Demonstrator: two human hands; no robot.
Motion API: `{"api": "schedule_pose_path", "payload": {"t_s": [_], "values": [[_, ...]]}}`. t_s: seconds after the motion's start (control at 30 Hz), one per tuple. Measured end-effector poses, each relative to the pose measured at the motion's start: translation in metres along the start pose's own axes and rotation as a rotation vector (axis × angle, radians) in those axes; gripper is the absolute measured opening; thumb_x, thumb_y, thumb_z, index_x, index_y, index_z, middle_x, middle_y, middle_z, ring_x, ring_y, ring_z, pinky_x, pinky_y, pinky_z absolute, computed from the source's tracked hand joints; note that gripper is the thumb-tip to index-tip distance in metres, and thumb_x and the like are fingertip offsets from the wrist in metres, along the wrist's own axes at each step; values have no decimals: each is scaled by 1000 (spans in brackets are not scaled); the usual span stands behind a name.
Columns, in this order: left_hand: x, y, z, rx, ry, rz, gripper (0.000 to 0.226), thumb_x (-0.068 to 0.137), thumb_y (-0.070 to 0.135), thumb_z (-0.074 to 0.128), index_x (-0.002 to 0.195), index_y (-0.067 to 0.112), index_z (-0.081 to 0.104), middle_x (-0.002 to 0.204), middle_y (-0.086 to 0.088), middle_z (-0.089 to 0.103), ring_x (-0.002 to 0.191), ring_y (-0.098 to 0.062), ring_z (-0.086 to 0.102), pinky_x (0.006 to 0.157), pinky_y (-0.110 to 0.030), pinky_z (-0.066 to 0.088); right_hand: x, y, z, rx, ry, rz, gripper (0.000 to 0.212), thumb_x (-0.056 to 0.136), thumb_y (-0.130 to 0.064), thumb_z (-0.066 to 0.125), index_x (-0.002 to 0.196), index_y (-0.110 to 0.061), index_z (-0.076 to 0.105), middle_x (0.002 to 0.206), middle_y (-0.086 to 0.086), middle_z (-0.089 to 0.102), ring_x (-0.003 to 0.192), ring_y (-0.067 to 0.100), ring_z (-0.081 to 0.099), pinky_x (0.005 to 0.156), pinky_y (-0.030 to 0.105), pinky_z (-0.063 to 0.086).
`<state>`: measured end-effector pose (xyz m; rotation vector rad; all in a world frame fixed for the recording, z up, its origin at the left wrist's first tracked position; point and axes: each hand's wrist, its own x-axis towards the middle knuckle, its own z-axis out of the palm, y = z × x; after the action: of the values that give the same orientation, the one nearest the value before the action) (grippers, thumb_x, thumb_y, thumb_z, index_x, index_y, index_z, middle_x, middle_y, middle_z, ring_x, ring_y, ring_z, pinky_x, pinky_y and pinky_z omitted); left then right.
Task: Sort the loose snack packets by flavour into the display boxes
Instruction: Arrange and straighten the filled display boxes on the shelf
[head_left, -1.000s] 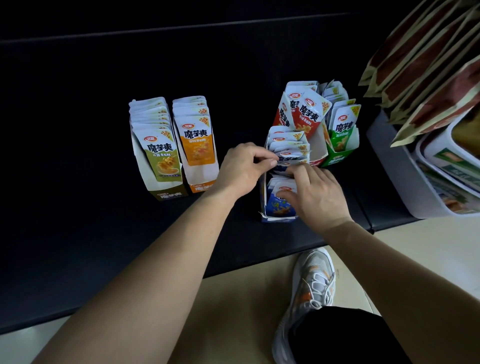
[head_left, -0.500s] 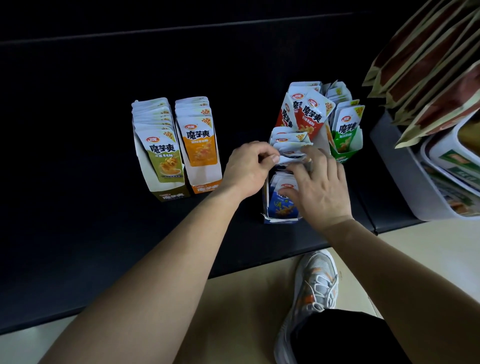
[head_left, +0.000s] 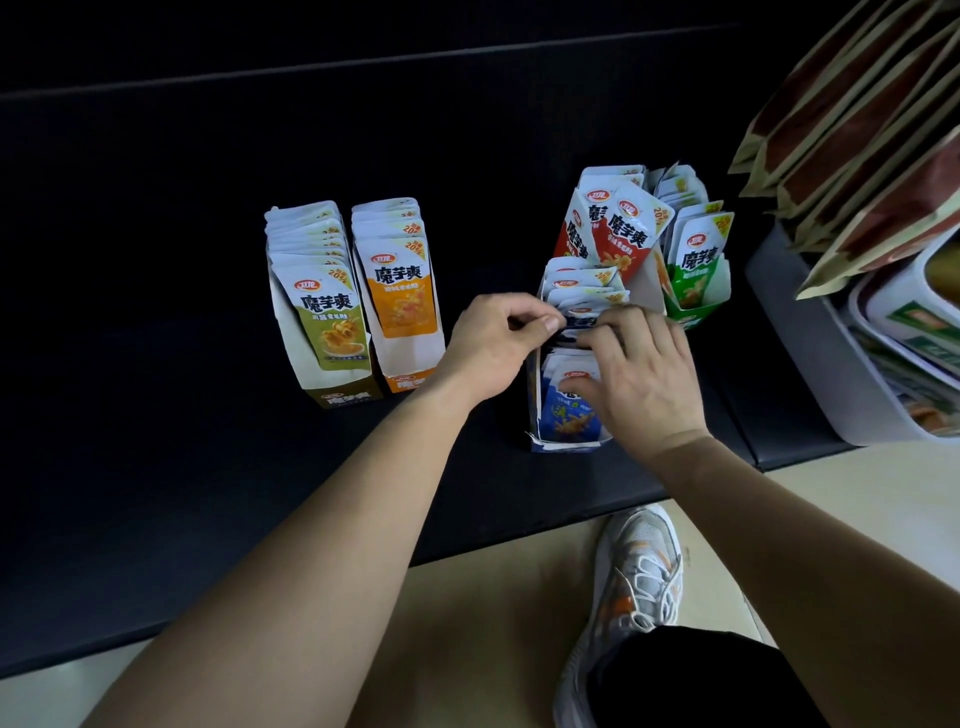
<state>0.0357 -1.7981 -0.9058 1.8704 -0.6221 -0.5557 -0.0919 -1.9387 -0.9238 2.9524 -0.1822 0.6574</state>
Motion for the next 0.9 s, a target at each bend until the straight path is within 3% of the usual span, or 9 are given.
{"api": "schedule_pose_path", "payload": {"t_s": [0.23, 0.33, 0.5, 0.6, 0.73, 0.9], "values": [[0, -3, 5, -51, 65, -47, 16, 96, 21, 65, 106, 33, 64, 93, 7, 69, 88, -5, 64, 81, -35, 56, 9, 0, 4, 88, 10, 15, 54, 66, -41, 89, 95, -6, 60, 92, 14, 61, 83, 36, 58, 74, 46, 48], [1, -2, 2, -68, 35, -50, 23, 99, 20, 59, 118, 32, 67, 93, 8, 70, 87, -3, 63, 79, -30, 53, 14, 0, 5, 171, 2, 50, 61, 60, -34, 94, 94, -5, 52, 84, 13, 60, 75, 36, 59, 68, 44, 49], [3, 1, 1, -75, 19, -88, 28, 102, 16, 52, 118, 28, 71, 91, 14, 65, 74, 4, 58, 63, -7, 41, 21, -1, 5, 220, -94, 128, 93, 59, -36, 94, 132, -2, 47, 102, 15, 66, 95, 38, 64, 82, 46, 51], [2, 1, 1, -77, 14, -85, 27, 101, 13, 54, 116, 27, 71, 88, 21, 63, 73, 10, 56, 65, -8, 40, 21, -2, 5, 167, -115, 167, 110, 60, -43, 92, 146, -4, 36, 107, 14, 66, 101, 36, 63, 90, 46, 48], [2, 0, 2, -74, 4, -85, 28, 100, 13, 53, 111, 28, 74, 83, 20, 63, 70, 9, 57, 67, -12, 41, 19, -3, 3, 2, -26, 148, 85, 58, -51, 90, 126, -11, 60, 103, 12, 62, 94, 35, 58, 82, 46, 44], [0, 0, 2, -59, 2, -72, 27, 101, 15, 53, 109, 28, 75, 83, 19, 63, 70, 12, 56, 61, -5, 40, 16, -3, -1, -22, -1, 203, 65, 58, -57, 86, 107, -19, 67, 100, 11, 50, 91, 32, 45, 79, 45, 39]]}}
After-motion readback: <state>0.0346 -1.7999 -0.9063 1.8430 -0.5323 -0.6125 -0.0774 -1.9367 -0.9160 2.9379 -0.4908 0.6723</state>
